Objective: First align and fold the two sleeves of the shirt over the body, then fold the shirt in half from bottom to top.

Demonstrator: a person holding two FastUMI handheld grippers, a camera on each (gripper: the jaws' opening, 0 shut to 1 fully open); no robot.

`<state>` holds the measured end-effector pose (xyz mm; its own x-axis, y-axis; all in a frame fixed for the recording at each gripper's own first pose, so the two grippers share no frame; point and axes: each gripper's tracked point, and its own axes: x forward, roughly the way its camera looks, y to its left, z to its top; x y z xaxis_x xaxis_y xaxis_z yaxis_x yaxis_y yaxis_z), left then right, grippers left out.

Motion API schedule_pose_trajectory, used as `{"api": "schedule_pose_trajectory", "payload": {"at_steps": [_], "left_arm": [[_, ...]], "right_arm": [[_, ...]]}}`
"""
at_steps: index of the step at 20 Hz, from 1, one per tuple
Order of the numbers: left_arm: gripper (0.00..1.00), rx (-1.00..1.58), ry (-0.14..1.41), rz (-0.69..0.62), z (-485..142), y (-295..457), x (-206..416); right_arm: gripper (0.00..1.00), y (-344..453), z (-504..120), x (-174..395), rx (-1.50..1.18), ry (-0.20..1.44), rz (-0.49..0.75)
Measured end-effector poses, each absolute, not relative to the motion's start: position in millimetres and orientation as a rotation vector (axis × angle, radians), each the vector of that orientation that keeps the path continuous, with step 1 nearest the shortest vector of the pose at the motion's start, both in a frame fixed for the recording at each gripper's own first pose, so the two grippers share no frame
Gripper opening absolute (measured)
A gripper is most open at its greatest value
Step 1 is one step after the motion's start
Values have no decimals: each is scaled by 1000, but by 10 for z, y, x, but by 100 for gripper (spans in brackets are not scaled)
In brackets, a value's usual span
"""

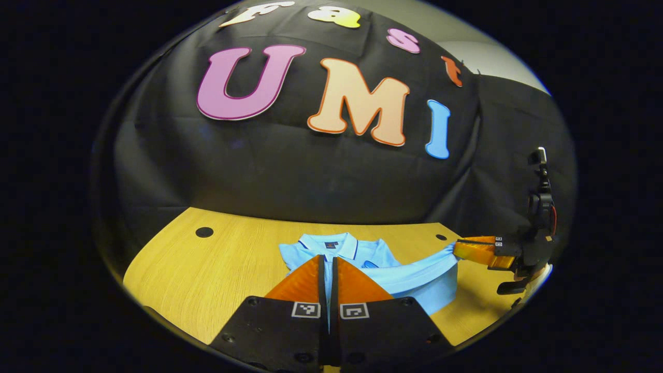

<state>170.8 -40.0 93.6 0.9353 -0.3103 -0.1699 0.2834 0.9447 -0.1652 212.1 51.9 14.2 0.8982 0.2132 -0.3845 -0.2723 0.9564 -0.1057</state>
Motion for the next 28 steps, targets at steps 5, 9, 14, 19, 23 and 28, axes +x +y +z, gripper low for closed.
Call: {"api": "schedule_pose_trajectory", "payload": {"at_steps": [5,9,14,19,23,28], "left_arm": [[0,-110,246,-249,668,-352,2344],[0,-24,279,-195,406,-359,2748],[0,38,313,-145,108,-382,3047],[6,67,382,-87,-131,-348,3052],[96,74,370,-47,16,-272,2923],[97,109,277,-90,569,-444,2563]], "right_arm": [[2,365,-144,2863,-145,402,171],[2,263,-414,3213,-154,421,113],[2,237,-643,3377,-118,442,79],[17,123,-731,3372,-109,474,47],[59,144,-678,3212,-65,496,70],[100,203,-203,2936,-52,387,80]]}}
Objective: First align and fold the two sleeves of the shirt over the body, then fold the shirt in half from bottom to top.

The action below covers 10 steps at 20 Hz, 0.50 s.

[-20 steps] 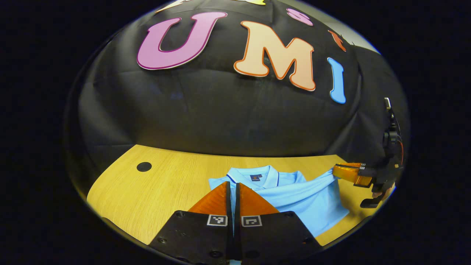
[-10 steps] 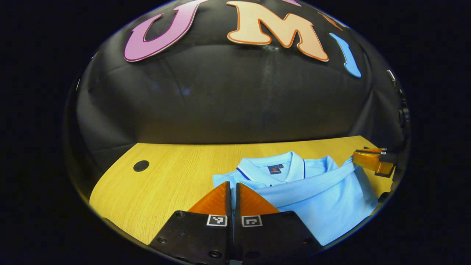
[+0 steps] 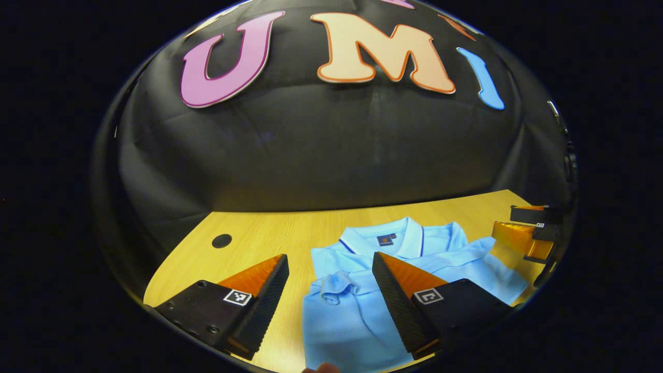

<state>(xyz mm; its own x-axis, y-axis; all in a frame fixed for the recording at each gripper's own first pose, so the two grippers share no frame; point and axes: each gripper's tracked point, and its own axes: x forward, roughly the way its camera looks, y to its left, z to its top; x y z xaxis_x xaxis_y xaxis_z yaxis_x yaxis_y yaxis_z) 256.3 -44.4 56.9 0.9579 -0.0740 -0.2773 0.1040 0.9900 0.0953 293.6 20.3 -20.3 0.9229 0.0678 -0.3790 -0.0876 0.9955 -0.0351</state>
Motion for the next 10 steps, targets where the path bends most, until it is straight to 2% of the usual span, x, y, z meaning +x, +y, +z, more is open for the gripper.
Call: {"api": "schedule_pose_trajectory", "payload": {"at_steps": [4,10], "left_arm": [[96,94,222,-99,925,-582,2161],[96,30,152,-196,1227,-881,1698]], "right_arm": [[100,219,279,2608,-130,296,78],[100,286,820,2176,-81,204,63]]}}
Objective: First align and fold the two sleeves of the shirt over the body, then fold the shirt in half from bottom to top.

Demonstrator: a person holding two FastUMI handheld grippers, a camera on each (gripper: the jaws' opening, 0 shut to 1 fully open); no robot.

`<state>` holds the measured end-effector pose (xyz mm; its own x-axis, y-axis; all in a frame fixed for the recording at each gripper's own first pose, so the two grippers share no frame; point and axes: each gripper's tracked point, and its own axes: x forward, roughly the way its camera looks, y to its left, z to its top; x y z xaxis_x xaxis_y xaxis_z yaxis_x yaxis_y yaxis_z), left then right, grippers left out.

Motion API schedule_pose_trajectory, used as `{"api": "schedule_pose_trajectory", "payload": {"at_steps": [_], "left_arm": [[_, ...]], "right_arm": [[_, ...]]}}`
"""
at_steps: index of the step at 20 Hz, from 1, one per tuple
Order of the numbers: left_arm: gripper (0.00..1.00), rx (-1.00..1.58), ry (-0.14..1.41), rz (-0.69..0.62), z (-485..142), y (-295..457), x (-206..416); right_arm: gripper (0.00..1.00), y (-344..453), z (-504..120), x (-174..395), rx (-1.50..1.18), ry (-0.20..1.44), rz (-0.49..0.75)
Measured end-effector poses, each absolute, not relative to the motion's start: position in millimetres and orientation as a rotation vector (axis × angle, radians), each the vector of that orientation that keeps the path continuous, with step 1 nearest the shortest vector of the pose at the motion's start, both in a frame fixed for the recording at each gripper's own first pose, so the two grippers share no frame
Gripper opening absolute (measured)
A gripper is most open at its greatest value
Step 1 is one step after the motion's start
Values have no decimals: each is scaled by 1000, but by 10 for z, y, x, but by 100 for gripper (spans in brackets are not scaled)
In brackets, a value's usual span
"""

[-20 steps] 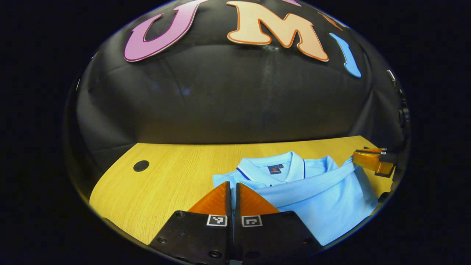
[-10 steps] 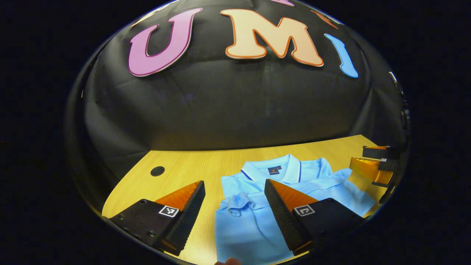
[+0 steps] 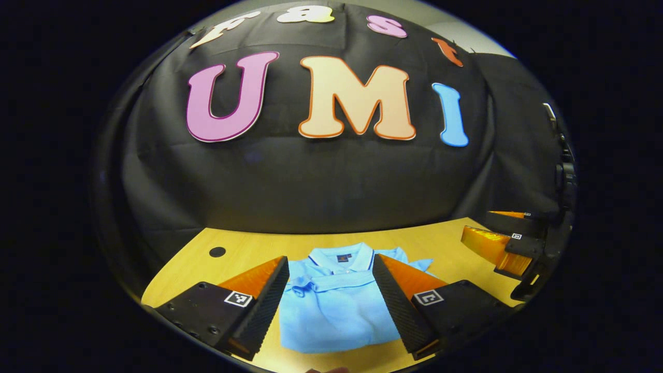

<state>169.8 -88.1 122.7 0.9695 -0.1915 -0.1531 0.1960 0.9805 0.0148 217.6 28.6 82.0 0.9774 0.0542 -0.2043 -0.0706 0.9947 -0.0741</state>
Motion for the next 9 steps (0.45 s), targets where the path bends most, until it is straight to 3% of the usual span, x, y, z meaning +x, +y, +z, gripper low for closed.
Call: {"api": "schedule_pose_trajectory", "payload": {"at_steps": [9], "left_arm": [[96,37,34,-276,1669,-1109,1185]], "right_arm": [[100,359,1217,1815,-55,137,73]]}}
